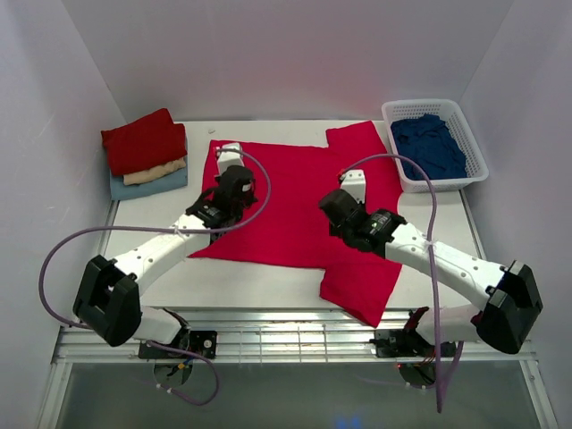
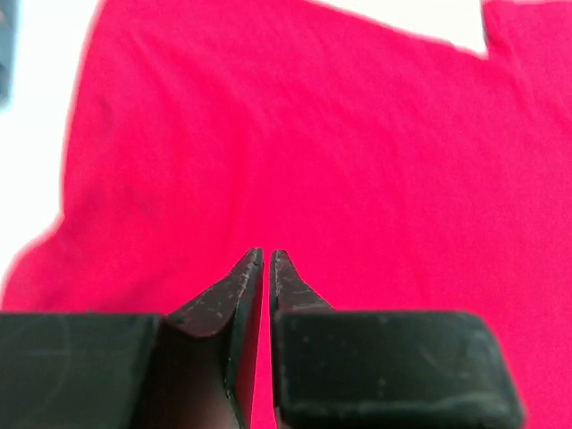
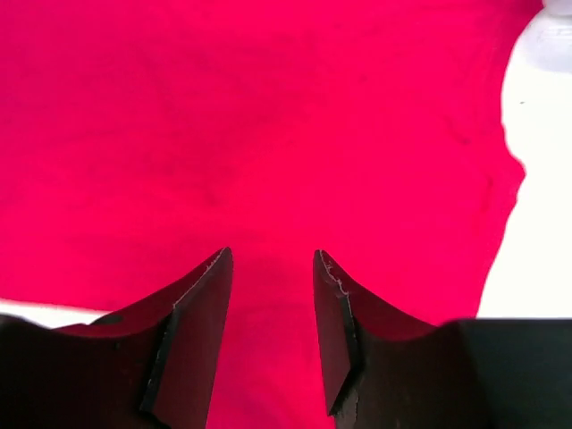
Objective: Fold and stack the t-shirts
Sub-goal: Flatten the tshirt out
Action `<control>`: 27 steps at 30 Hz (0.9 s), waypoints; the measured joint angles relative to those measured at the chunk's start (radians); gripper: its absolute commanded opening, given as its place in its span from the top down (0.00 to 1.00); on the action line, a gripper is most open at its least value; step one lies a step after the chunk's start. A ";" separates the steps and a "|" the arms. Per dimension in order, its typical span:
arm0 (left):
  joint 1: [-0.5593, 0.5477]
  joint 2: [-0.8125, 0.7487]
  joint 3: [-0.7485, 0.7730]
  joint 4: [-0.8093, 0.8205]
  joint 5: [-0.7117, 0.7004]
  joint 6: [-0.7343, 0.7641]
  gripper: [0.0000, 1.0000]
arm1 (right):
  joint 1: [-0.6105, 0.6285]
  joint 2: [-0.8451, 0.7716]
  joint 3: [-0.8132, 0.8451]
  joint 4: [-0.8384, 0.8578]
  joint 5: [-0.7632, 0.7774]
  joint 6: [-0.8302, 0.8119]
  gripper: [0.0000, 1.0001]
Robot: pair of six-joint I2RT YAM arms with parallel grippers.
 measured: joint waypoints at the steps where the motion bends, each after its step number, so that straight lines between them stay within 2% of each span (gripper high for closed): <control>1: 0.039 0.026 0.035 0.000 0.022 0.010 0.78 | -0.048 0.009 -0.003 0.029 -0.024 -0.032 0.52; 6: 0.247 0.206 0.232 -0.003 0.072 0.052 0.82 | -0.265 0.175 0.054 0.146 -0.152 -0.175 0.54; 10: 0.346 0.375 0.381 -0.015 0.072 0.095 0.86 | -0.385 0.373 0.200 0.200 -0.267 -0.246 0.55; 19: 0.446 0.732 0.641 -0.002 0.147 0.182 0.92 | -0.526 0.677 0.511 0.264 -0.424 -0.333 0.53; 27: 0.463 0.923 0.788 0.071 0.145 0.280 0.89 | -0.635 0.872 0.770 0.287 -0.479 -0.359 0.46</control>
